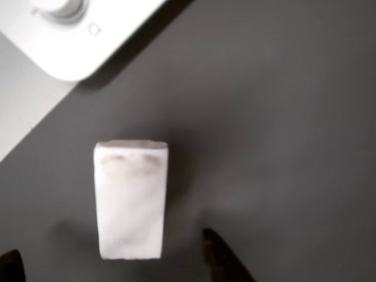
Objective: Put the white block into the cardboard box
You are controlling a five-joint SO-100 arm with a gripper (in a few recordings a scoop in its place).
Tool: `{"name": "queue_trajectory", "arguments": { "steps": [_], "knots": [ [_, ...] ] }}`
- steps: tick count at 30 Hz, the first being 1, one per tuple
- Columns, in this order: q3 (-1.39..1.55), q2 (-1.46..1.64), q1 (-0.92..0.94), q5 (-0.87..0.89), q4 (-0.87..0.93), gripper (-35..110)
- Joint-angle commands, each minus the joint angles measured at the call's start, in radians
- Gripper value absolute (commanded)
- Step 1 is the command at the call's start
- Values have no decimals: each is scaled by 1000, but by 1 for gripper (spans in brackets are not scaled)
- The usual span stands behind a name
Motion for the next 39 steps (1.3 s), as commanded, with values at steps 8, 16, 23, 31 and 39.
{"name": "queue_trajectory", "arguments": {
  "steps": [8,16,23,31,39],
  "knots": [
    [-23,-15,8,15,-9,43],
    [-29,-31,-2,26,-25,43],
    [-32,-51,-9,28,-29,43],
    [-84,-100,-32,28,-31,44],
    [-84,-104,-34,17,-31,44]
  ]
}}
